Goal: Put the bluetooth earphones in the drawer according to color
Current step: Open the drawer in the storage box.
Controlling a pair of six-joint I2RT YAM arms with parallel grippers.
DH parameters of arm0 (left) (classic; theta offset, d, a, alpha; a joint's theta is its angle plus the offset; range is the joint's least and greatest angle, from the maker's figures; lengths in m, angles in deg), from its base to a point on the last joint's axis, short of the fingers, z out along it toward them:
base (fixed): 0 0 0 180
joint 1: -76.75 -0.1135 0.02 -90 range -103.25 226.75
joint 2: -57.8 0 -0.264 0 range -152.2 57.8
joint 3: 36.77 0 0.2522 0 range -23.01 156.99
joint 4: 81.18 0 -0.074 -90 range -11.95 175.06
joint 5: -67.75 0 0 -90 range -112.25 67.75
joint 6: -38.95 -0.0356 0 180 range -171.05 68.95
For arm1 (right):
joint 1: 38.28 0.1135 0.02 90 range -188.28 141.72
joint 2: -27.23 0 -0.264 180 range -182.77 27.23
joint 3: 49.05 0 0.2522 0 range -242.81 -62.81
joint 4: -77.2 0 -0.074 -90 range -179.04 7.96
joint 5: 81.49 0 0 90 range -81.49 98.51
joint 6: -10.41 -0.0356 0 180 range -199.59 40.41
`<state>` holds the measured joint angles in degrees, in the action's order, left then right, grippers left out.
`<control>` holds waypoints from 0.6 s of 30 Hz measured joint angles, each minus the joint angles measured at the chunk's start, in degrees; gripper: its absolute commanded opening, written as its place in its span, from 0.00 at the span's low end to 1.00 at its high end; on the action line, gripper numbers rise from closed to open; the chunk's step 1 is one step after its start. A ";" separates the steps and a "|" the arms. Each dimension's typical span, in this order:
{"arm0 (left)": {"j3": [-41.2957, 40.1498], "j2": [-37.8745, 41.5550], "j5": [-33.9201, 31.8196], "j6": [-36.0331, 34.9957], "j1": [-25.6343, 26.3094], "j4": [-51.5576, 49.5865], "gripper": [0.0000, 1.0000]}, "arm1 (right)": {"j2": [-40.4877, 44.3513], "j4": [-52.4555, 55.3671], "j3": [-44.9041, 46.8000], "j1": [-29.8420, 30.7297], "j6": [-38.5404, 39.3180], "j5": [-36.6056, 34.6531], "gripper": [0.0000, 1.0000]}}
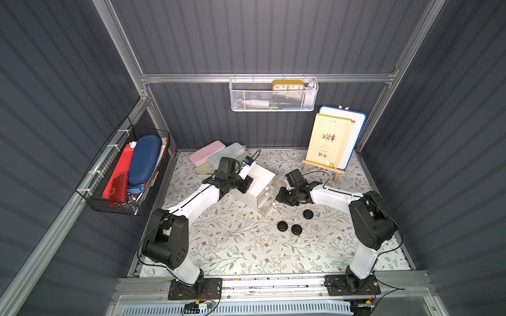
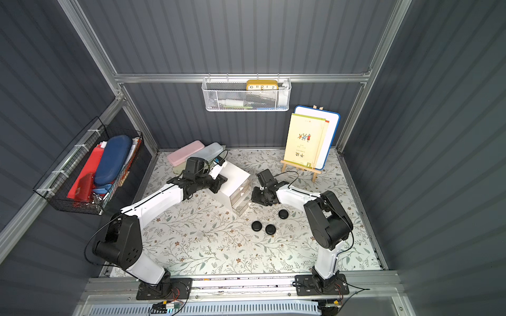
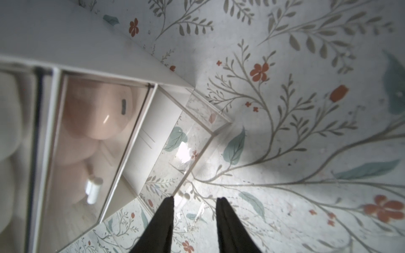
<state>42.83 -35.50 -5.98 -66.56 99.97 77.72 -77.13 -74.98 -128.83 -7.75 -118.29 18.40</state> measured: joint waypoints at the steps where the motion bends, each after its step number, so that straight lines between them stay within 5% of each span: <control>1: 0.00 0.00 0.00 0.00 0.00 0.00 0.00 | 0.00 0.42 -0.33 0.11 0.02 -0.15 0.43; 18: 0.00 0.00 -0.02 0.00 0.00 0.00 0.00 | -5.86 7.78 -9.09 2.54 -0.87 -3.56 0.44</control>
<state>42.83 -35.50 -6.00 -66.56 99.97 77.72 -82.99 -67.20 -137.92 -5.22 -119.16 14.84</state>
